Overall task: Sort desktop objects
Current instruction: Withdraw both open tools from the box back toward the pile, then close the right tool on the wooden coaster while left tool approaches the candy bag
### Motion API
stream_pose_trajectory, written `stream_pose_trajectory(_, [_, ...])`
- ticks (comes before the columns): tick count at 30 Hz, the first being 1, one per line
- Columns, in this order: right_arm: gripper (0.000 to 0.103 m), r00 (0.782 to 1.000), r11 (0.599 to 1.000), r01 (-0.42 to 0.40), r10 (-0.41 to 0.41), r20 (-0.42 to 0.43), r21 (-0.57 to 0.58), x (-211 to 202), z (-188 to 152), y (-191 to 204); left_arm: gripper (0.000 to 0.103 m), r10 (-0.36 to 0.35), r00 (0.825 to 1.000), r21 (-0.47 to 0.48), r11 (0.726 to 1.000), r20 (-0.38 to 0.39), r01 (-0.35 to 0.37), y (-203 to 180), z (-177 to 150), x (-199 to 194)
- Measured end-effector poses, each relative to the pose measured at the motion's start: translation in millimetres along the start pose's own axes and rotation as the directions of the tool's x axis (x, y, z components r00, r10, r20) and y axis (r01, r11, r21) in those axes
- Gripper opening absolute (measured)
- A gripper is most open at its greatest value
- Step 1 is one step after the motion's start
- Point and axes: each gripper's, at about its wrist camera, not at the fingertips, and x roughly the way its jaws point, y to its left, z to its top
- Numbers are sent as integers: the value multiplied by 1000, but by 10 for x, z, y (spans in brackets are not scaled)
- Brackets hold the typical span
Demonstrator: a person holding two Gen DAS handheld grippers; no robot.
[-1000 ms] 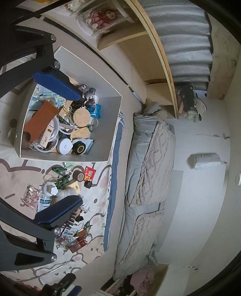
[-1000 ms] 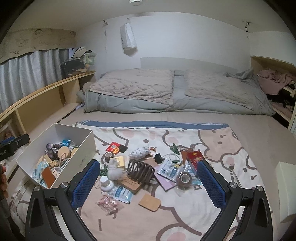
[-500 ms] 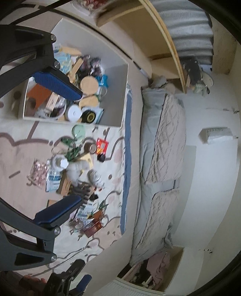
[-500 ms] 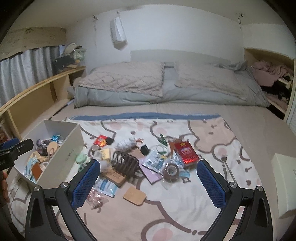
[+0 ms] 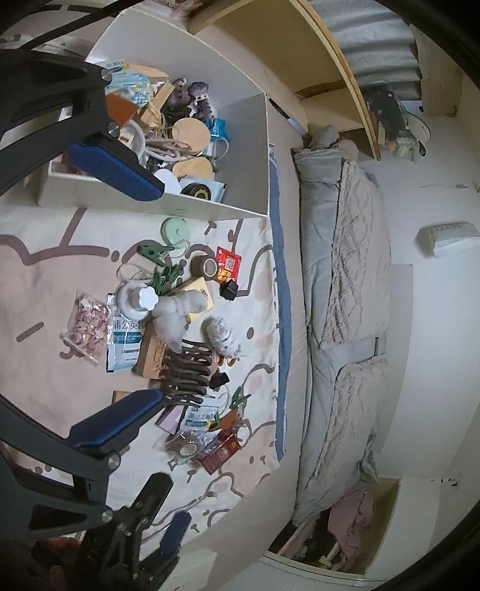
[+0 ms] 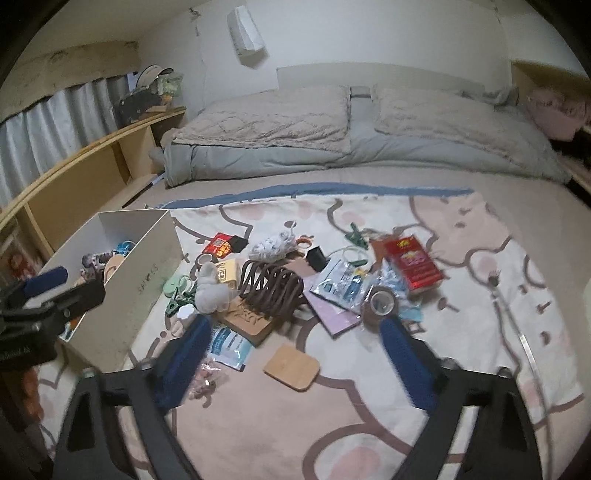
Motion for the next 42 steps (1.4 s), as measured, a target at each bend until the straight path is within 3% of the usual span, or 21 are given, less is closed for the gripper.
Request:
stream_pose_trajectory(4, [53, 998, 999, -36, 38, -55, 35, 247, -75, -46, 103, 1, 1000, -1, 1000, -14, -1, -23, -41, 126])
stream_pose_trajectory(10, [34, 991, 998, -46, 52, -127, 51, 622, -191, -29, 103, 0, 999, -16, 1000, -55, -1, 3, -110, 307])
stream_pose_trajectory(14, [31, 985, 997, -44, 54, -165, 60, 893, -215, -7, 101, -8, 996, -24, 1000, -84, 6, 12, -152, 421])
stream_pose_trajectory(17, [26, 981, 998, -38, 47, -188, 50, 1081, -219, 13, 88, -9, 993, 17, 1000, -120, 11, -49, -179, 503])
stream_pose_trajectory(24, [11, 974, 999, -43, 49, -221, 30, 1328, -285, 5, 87, -33, 990, 58, 997, -139, 41, -163, -229, 606])
stream_pose_trajectory(34, [11, 972, 998, -59, 57, -227, -3, 1339, -502, 40, 87, -7, 985, 77, 997, -172, 21, -176, -290, 744])
stream_pose_trajectory(42, [11, 973, 998, -54, 55, -224, 9, 1198, -650, 2, 85, 10, 979, 29, 1000, -205, -4, -41, -343, 809])
